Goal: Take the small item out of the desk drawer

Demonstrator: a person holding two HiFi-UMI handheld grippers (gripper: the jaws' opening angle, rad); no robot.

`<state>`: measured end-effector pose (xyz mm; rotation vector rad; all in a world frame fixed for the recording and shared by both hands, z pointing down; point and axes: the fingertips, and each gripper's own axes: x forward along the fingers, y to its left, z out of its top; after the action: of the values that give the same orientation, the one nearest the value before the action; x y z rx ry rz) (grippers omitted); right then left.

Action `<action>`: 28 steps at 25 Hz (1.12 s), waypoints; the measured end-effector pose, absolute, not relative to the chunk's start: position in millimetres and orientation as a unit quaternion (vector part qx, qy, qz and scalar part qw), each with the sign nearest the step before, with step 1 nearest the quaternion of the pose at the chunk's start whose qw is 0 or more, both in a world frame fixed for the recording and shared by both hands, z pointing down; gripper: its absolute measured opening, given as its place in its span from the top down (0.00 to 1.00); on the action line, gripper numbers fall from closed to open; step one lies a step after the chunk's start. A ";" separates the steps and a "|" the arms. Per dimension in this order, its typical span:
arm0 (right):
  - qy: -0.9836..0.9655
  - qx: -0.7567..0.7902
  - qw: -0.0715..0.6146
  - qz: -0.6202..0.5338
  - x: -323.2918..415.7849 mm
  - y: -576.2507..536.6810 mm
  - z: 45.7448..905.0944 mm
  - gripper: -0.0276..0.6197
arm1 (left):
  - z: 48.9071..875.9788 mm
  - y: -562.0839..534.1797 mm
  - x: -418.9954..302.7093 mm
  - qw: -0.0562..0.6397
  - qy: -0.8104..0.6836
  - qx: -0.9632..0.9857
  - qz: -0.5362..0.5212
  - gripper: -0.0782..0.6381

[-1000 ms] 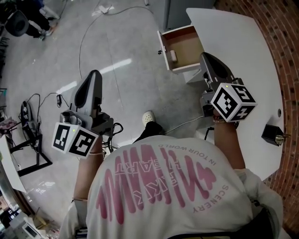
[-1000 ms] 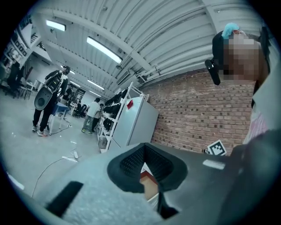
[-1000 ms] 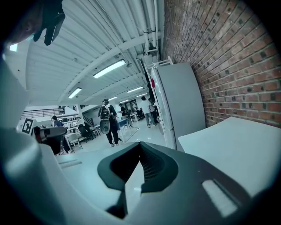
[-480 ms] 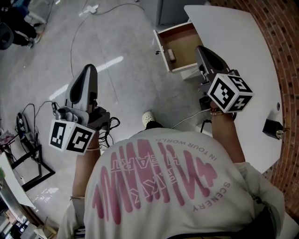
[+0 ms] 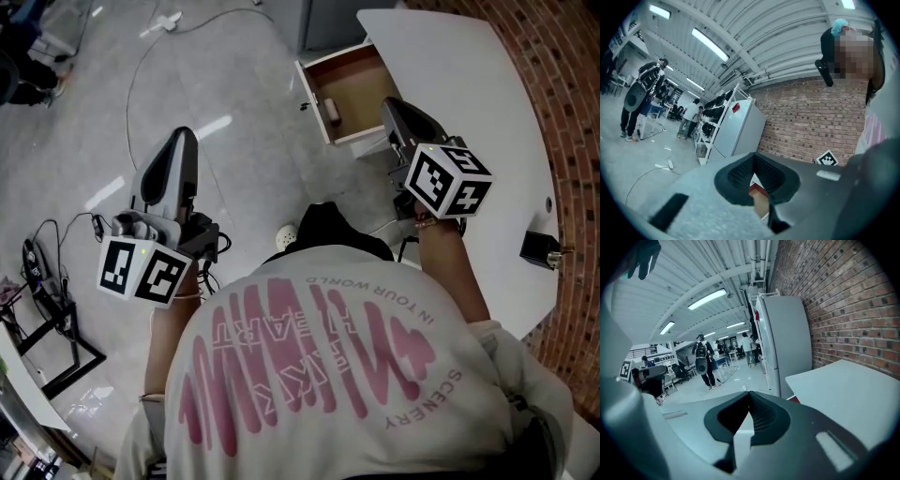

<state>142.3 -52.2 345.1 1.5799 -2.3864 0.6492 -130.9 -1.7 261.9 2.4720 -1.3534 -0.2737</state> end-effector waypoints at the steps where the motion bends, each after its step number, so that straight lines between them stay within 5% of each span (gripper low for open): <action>1: -0.808 0.534 0.110 0.225 143.1 -53.6 351.0 0.94 | 263.1 -3.1 -130.0 0.155 -0.475 0.861 -0.097 0.89; 28: -0.716 0.513 0.283 0.381 171.0 -189.5 623.8 0.94 | 360.5 -134.4 -160.3 0.266 -0.588 0.763 -0.029 0.89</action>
<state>171.0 -189.5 623.8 1.3732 -1.9164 1.0198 -160.3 -134.4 360.5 2.0608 -1.5890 -0.0781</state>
